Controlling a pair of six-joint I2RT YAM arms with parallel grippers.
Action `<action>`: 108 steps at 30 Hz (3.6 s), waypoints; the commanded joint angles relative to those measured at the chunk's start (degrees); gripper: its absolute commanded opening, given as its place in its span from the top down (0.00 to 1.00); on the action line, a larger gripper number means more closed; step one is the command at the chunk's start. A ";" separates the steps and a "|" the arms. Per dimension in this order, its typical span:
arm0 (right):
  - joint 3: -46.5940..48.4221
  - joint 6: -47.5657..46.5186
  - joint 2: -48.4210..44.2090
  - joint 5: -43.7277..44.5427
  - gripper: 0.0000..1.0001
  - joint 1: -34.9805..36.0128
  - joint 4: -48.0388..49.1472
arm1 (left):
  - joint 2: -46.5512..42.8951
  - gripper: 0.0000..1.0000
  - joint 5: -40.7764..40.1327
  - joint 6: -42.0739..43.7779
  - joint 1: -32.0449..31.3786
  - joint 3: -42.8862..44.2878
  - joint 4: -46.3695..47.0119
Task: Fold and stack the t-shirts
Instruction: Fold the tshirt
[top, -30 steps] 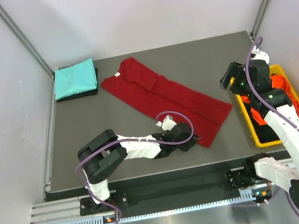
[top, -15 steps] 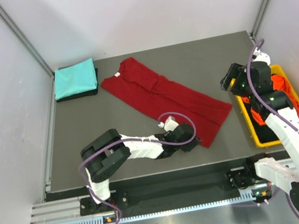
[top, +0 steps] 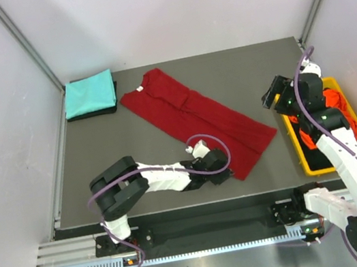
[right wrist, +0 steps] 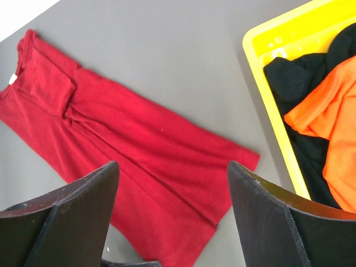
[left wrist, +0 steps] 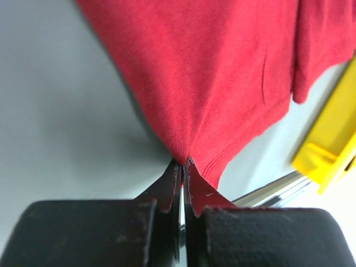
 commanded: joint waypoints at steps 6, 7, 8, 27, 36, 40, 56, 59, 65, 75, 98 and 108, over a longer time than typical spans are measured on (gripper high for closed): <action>-1.79 -3.58 1.83 -6.08 0.22 -0.75 1.21 | -14.81 1.00 -0.95 3.03 -0.43 -13.23 -11.54; -1.96 -3.85 1.92 -8.78 0.22 -0.75 1.12 | -16.83 1.00 -1.57 3.03 -0.43 -15.76 -12.59; -2.14 -4.29 2.09 -9.77 0.22 -0.66 1.12 | -21.12 1.00 -2.19 2.86 -0.43 -17.01 -13.47; 11.54 -1.13 34.23 -20.15 0.32 10.49 27.57 | -55.35 1.00 -7.12 -0.05 -0.43 -34.51 -28.60; 42.92 1.25 67.29 -23.04 0.47 12.26 30.48 | -54.91 1.00 -7.90 7.06 -0.52 -30.12 -31.32; 52.69 1.86 78.62 -24.45 0.49 12.35 33.81 | -55.00 1.00 -7.56 9.36 -0.34 -29.85 -29.83; 73.26 8.54 96.66 -17.08 0.51 16.39 34.52 | -58.51 1.00 -7.29 9.71 -0.43 -28.53 -35.01; 74.23 9.15 98.24 -15.32 0.50 16.74 34.34 | -59.30 1.00 -7.56 9.89 -0.34 -28.53 -35.98; 76.52 11.52 100.79 -13.56 0.52 17.36 32.84 | -61.50 1.00 -7.47 10.94 -0.43 -28.80 -36.33; 78.89 17.76 104.75 -12.15 0.55 18.94 36.71 | -66.25 1.00 -7.56 10.68 -0.43 -29.59 -39.50; 84.08 30.77 111.96 -6.70 0.67 18.15 42.87 | -69.33 1.00 -9.05 10.50 -0.43 -29.41 -43.36; 82.07 27.17 110.20 -5.31 1.00 17.27 46.47 | -67.40 1.00 -9.40 13.32 -0.34 -29.50 -36.69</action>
